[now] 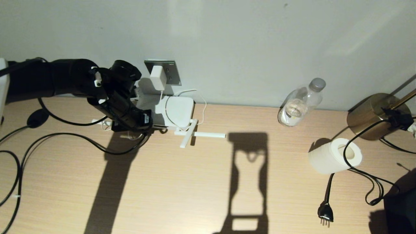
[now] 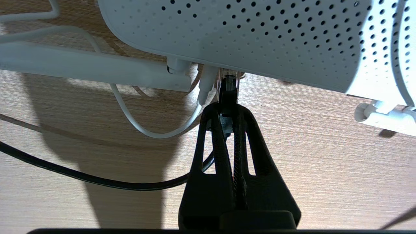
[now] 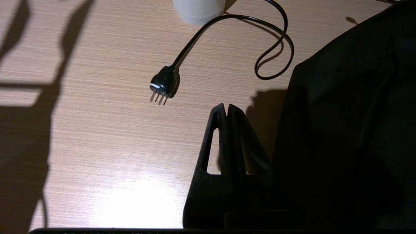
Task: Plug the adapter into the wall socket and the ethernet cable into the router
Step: Plug cable into router interface
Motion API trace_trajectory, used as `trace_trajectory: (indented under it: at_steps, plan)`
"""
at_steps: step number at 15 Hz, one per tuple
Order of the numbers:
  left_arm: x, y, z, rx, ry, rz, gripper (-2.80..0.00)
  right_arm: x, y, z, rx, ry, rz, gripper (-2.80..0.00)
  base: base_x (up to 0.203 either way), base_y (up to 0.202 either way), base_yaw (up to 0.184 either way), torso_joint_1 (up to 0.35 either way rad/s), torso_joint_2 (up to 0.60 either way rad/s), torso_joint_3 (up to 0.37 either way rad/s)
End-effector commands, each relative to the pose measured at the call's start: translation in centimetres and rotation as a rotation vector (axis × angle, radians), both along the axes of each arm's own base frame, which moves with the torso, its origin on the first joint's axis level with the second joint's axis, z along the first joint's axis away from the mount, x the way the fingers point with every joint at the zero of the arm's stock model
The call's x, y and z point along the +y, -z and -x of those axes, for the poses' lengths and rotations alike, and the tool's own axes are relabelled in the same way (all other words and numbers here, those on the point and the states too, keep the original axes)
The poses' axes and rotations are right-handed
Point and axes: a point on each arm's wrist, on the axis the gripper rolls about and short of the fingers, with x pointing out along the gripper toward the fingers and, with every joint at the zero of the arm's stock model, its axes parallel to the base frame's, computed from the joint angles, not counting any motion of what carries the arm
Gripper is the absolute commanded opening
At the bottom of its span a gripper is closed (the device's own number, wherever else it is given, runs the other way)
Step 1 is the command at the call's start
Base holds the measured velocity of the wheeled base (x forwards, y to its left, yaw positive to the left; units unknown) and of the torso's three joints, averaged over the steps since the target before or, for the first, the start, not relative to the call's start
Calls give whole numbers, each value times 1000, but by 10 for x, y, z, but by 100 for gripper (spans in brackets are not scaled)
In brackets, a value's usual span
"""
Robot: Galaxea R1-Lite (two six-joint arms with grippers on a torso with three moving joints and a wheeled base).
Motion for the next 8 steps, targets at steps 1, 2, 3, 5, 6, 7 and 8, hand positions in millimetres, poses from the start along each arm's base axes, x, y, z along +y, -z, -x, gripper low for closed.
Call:
trace_trajectory:
  at_steps: [1, 2, 3, 5, 6, 7, 8]
  plan:
    - [0, 1, 1, 12, -1, -2, -280, 0, 0, 0, 2, 0, 1, -280, 0, 0, 0, 0, 0, 0]
    - [0, 1, 2, 15, -1, -3, -280, 0, 0, 0, 1, 0, 1, -280, 0, 0, 0, 0, 0, 0]
    - [1, -2, 5, 11, 0, -2, -280, 0, 0, 0, 2, 0, 1, -280, 0, 0, 0, 0, 0, 0]
    - [-1, -4, 12, 11, 7, 0, -280, 0, 0, 0, 1, 0, 1, -280, 0, 0, 0, 0, 0, 0]
    - [-2, -4, 14, 16, 10, -1, -280, 0, 0, 0, 1, 0, 1, -280, 0, 0, 0, 0, 0, 0]
    - [-5, -4, 17, 16, 6, 9, -280, 0, 0, 0, 2, 0, 1, -280, 0, 0, 0, 0, 0, 0]
    - [-7, -5, 18, 15, 1, 18, -280, 0, 0, 0, 1, 0, 1, -280, 0, 0, 0, 0, 0, 0]
